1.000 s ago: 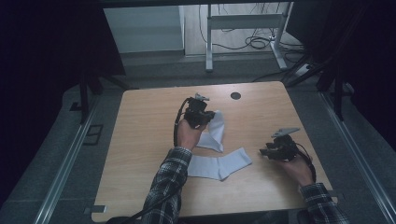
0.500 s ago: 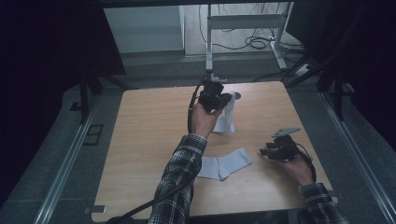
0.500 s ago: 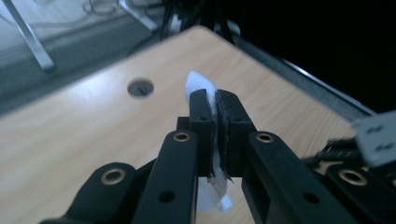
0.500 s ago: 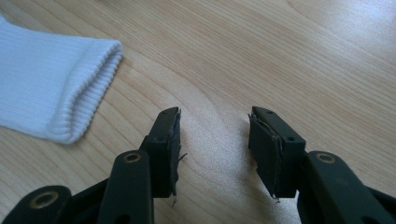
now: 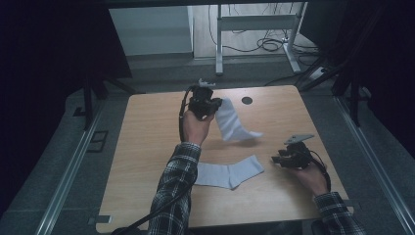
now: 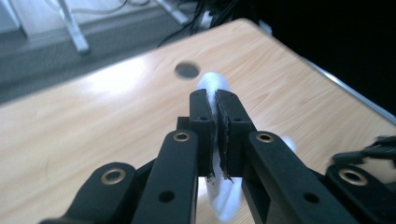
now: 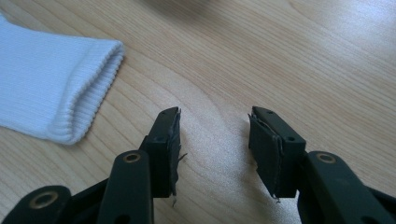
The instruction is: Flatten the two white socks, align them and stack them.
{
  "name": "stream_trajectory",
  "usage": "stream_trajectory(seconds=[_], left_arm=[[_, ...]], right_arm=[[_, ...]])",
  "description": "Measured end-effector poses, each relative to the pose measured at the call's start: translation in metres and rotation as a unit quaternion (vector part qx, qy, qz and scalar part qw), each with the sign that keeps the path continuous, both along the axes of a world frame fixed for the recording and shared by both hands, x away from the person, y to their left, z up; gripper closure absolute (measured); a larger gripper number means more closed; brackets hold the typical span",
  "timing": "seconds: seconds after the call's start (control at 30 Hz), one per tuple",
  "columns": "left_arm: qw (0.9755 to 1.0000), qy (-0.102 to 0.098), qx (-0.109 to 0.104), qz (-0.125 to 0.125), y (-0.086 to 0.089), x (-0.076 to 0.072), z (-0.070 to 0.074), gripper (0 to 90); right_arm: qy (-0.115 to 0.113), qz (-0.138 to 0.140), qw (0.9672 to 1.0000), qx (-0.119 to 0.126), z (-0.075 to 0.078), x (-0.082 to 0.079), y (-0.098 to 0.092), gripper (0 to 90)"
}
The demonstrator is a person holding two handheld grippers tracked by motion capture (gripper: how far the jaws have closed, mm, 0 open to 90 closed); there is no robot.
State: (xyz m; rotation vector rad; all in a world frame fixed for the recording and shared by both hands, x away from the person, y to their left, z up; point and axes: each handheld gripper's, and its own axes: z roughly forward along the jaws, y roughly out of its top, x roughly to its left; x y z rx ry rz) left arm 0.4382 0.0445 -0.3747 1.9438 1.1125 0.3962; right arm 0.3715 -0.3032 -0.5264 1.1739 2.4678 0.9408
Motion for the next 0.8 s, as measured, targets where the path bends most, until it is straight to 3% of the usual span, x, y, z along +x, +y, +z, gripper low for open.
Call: stream_trajectory(seconds=[0.13,0.33,0.5,0.67,0.8], left_arm=[[0.9995,0.022,0.0,0.021,0.02,0.003,-0.026,85.5],[0.9991,0.034,-0.004,0.024,0.029,0.001,-0.038,85.6],[0.9995,0.027,-0.013,0.005,0.02,-0.001,-0.028,85.6],[0.9998,0.002,-0.008,-0.017,-0.001,-0.01,0.003,85.6],[0.9996,-0.007,-0.013,-0.025,-0.009,-0.014,0.017,85.6]], right_arm=[[-0.001,0.001,1.0,0.0,0.0,0.0,0.0,53.0],[-0.002,0.001,1.0,0.0,0.0,0.001,0.0,53.0],[-0.005,0.002,1.0,0.0,0.0,0.0,0.0,52.8],[-0.002,0.0,1.0,-0.004,0.0,0.0,0.001,56.4],[0.003,0.003,1.0,-0.004,0.001,0.0,0.002,59.7]])
